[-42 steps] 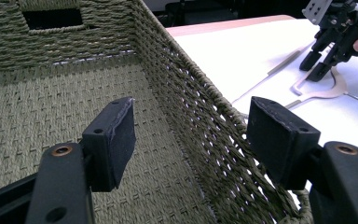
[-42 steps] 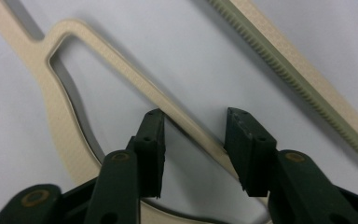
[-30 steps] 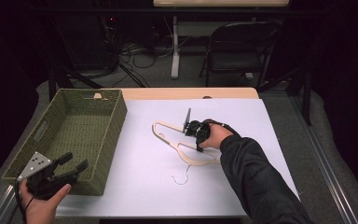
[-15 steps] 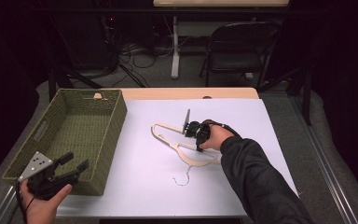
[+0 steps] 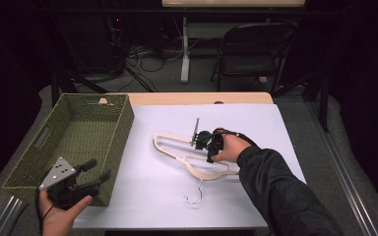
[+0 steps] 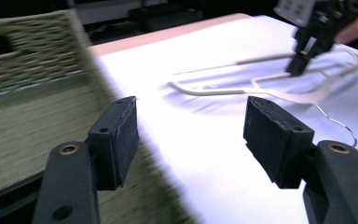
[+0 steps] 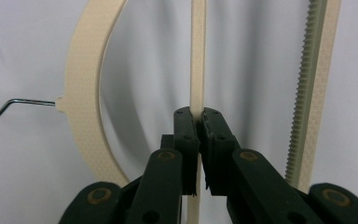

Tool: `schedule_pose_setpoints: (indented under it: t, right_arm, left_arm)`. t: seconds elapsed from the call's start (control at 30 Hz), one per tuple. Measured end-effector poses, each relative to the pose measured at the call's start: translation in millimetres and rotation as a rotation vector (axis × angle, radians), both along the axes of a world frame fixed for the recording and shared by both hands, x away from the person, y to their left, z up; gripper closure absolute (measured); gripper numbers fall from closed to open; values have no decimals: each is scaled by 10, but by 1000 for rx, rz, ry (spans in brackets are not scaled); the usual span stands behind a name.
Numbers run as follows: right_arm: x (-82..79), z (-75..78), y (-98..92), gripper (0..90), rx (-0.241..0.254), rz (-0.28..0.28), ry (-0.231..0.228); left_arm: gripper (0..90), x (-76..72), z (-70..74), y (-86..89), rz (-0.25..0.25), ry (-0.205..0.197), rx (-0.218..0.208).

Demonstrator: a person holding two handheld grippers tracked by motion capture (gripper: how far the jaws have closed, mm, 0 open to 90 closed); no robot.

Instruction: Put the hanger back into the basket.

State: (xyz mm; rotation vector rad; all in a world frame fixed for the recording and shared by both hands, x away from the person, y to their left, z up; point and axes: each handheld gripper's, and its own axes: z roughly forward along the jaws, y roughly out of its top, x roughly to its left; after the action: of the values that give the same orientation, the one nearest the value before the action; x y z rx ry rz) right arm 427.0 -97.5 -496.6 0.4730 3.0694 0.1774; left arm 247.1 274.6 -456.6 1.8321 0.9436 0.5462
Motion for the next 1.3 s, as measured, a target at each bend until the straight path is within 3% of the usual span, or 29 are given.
schedule_pose_setpoints:
  t: [0.33,0.73,1.07,1.3]
  right_arm:
    - [-194,167,8,856,19,55,0]
    - [-361,231,106,855,40,96,29]
    - [-396,225,160,856,44,111,47]
    - [-404,228,164,855,47,108,59]
  left_arm:
    - [353,156,-96,-590,-147,12,30]
    - [316,321,-278,-1151,-271,16,97]
    - [269,341,-389,-1333,-314,16,146]
    - [201,343,-486,-1434,-340,11,214]
